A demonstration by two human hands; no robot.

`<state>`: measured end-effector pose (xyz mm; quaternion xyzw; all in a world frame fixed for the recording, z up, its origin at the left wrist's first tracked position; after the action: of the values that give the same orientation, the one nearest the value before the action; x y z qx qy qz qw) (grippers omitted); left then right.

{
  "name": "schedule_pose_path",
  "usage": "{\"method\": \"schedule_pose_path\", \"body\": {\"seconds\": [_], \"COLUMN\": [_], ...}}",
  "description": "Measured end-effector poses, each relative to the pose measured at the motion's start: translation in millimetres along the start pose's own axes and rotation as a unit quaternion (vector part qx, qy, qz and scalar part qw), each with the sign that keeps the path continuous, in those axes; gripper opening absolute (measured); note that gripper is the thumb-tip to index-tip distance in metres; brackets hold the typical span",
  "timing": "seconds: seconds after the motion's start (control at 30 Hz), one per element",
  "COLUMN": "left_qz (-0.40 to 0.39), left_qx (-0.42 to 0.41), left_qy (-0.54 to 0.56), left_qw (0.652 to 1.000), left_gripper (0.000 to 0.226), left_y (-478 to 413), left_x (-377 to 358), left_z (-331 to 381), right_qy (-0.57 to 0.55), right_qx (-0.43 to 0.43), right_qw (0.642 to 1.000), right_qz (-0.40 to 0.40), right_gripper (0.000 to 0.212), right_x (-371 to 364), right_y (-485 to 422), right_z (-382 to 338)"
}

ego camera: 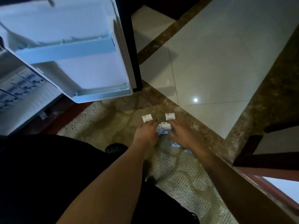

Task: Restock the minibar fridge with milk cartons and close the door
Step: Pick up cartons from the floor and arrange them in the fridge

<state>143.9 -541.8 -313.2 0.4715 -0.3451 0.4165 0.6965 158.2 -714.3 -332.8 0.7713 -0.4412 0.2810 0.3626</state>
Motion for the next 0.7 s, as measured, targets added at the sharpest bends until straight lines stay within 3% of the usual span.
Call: {"method": "schedule_pose_path", "body": {"seconds": [0.2,0.53,0.7], "left_qz": [-0.001,-0.021,-0.008], "left_qx": [0.056,0.075,0.075], "left_qy": [0.014,0.031,0.006], "left_qw": [0.998,0.997,0.997], "left_gripper": [0.055,0.051,0.051], "left_y": [-16.8,-34.9,-39.7], "left_x": [-31.9,-65.1,-76.4], "left_z": [-13.3,-12.6,-9.5], "right_qy": [0.025,0.079,0.147], "right_qx": [0.003,-0.014,-0.018], "right_qw": [1.0,0.997,0.989], "right_qz": [-0.004,0.003,-0.013], "right_gripper": [0.049,0.057,0.044], "right_x": [-29.9,-48.5,-56.3], "right_y": [-25.7,-41.9,-47.3], "right_z": [17.1,37.9,38.6]}}
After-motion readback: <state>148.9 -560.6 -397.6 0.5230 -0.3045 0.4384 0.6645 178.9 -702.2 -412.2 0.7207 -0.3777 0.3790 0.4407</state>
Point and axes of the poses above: each hand's wrist, its own y-axis away from the middle knuckle, its own x-axis out of the back of the hand, z = x × y, the point moved 3 cm from there along -y, towards the middle knuckle, and after that the axes turned 2 degrees about -z, right-handed, at the moved point
